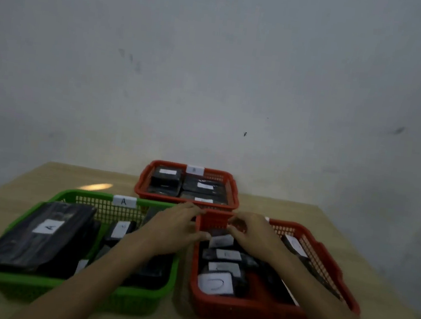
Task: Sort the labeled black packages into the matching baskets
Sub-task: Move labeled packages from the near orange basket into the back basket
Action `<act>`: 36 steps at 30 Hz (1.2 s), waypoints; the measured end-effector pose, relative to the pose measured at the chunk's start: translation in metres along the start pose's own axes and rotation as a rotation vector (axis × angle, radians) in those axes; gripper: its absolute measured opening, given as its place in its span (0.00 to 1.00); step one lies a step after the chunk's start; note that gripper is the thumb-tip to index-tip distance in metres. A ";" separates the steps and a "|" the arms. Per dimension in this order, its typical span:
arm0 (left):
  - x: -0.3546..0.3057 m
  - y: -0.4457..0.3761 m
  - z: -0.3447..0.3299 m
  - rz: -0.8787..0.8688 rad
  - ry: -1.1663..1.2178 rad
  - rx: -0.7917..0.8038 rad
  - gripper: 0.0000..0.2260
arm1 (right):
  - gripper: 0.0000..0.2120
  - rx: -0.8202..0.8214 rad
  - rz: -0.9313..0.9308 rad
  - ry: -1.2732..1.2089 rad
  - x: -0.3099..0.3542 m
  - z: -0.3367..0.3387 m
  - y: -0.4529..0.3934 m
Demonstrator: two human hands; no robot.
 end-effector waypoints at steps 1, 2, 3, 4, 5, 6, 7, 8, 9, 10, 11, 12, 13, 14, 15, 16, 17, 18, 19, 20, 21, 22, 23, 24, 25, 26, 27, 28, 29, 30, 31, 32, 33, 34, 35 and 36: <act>-0.012 0.008 -0.006 -0.019 0.018 0.007 0.25 | 0.07 -0.002 -0.023 -0.024 -0.006 0.001 0.015; -0.024 0.014 -0.013 -0.044 0.023 0.010 0.25 | 0.06 -0.005 -0.043 -0.037 -0.012 0.001 0.028; -0.033 0.019 -0.019 -0.071 0.024 0.013 0.24 | 0.06 -0.011 -0.063 -0.040 -0.018 0.001 0.040; -0.041 0.024 -0.026 -0.090 0.028 0.021 0.23 | 0.07 -0.022 -0.083 -0.038 -0.024 0.000 0.051; -0.046 0.027 -0.033 -0.095 0.036 0.038 0.22 | 0.08 -0.040 -0.101 -0.032 -0.028 0.000 0.061; -0.050 0.029 -0.038 -0.097 0.048 0.056 0.21 | 0.09 -0.065 -0.115 -0.022 -0.033 0.001 0.070; -0.053 0.029 -0.043 -0.098 0.060 0.070 0.20 | 0.09 -0.091 -0.125 -0.010 -0.036 0.002 0.077; -0.056 0.029 -0.047 -0.101 0.065 0.079 0.19 | 0.08 -0.111 -0.130 0.001 -0.038 0.003 0.083; -0.059 0.028 -0.050 -0.105 0.063 0.086 0.18 | 0.07 -0.129 -0.135 0.008 -0.039 0.004 0.088; -0.060 0.026 -0.054 -0.104 0.054 0.093 0.16 | 0.07 -0.146 -0.138 0.014 -0.040 0.005 0.092; -0.060 0.023 -0.059 -0.094 0.045 0.101 0.16 | 0.06 -0.163 -0.139 0.018 -0.040 0.006 0.095; -0.059 0.019 -0.063 -0.077 0.035 0.109 0.15 | 0.06 -0.178 -0.143 0.019 -0.039 0.007 0.096; -0.056 0.014 -0.067 -0.055 0.021 0.117 0.14 | 0.06 -0.183 -0.149 0.017 -0.039 0.007 0.096; -0.053 0.009 -0.071 -0.031 0.002 0.126 0.14 | 0.06 -0.177 -0.156 0.013 -0.039 0.005 0.096; -0.050 0.003 -0.076 -0.012 -0.025 0.138 0.14 | 0.06 -0.163 -0.167 0.009 -0.040 0.004 0.096; -0.048 -0.003 -0.080 0.005 -0.058 0.151 0.14 | 0.07 -0.150 -0.182 0.005 -0.041 0.003 0.096; -0.046 -0.008 -0.083 0.018 -0.102 0.163 0.14 | 0.06 -0.146 -0.198 0.001 -0.042 0.002 0.096; -0.044 -0.013 -0.087 0.023 -0.161 0.176 0.14 | 0.06 -0.153 -0.213 0.000 -0.043 0.003 0.097; -0.043 -0.017 -0.090 0.021 -0.230 0.194 0.14 | 0.06 -0.166 -0.226 0.002 -0.044 0.004 0.098; -0.042 -0.019 -0.095 0.015 -0.304 0.227 0.14 | 0.06 -0.179 -0.236 0.006 -0.045 0.005 0.099; -0.041 -0.021 -0.100 0.006 -0.387 0.276 0.13 | 0.06 -0.189 -0.242 0.009 -0.046 0.006 0.100; -0.040 -0.022 -0.106 -0.009 -0.476 0.327 0.12 | 0.06 -0.195 -0.245 0.011 -0.046 0.007 0.100; -0.039 -0.023 -0.110 -0.026 -0.558 0.369 0.11 | 0.06 -0.197 -0.247 0.010 -0.047 0.006 0.100; -0.038 -0.023 -0.114 -0.036 -0.618 0.396 0.10 | 0.06 -0.193 -0.251 0.006 -0.047 0.006 0.100; -0.038 -0.024 -0.115 -0.041 -0.653 0.410 0.10 | 0.06 -0.186 -0.256 -0.001 -0.048 0.005 0.100; -0.038 -0.026 -0.116 -0.045 -0.677 0.412 0.10 | 0.05 -0.181 -0.261 -0.007 -0.048 0.004 0.100; -0.038 -0.027 -0.117 -0.049 -0.694 0.410 0.09 | 0.05 -0.178 -0.264 -0.010 -0.048 0.004 0.100; -0.038 -0.028 -0.117 -0.051 -0.707 0.411 0.09 | 0.05 -0.179 -0.266 -0.012 -0.049 0.004 0.100; -0.037 -0.029 -0.118 -0.047 -0.711 0.418 0.09 | 0.06 -0.180 -0.269 -0.013 -0.049 0.005 0.100; -0.035 -0.029 -0.119 -0.036 -0.700 0.430 0.09 | 0.06 -0.182 -0.271 -0.014 -0.049 0.005 0.100; -0.033 -0.030 -0.119 -0.014 -0.663 0.441 0.10 | 0.06 -0.185 -0.272 -0.015 -0.049 0.005 0.100; -0.031 -0.031 -0.118 0.011 -0.607 0.443 0.11 | 0.06 -0.189 -0.274 -0.015 -0.049 0.006 0.100; -0.030 -0.033 -0.115 0.032 -0.549 0.434 0.13 | 0.07 -0.192 -0.278 -0.016 -0.049 0.006 0.100; -0.031 -0.035 -0.110 0.038 -0.495 0.415 0.14 | 0.07 -0.193 -0.282 -0.018 -0.050 0.007 0.100; -0.033 -0.038 -0.104 0.034 -0.448 0.390 0.15 | 0.07 -0.195 -0.286 -0.021 -0.051 0.007 0.100; -0.035 -0.041 -0.098 0.028 -0.402 0.364 0.14 | 0.06 -0.195 -0.289 -0.024 -0.052 0.006 0.100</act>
Point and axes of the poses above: each hand's wrist, its own y-axis away from the middle knuckle, its own z-axis out of the back of the hand, x = y × z, the point moved 8 cm from there along -y, towards the middle knuckle, and after that the axes turned 4 degrees about -x, right-handed, at the moved point
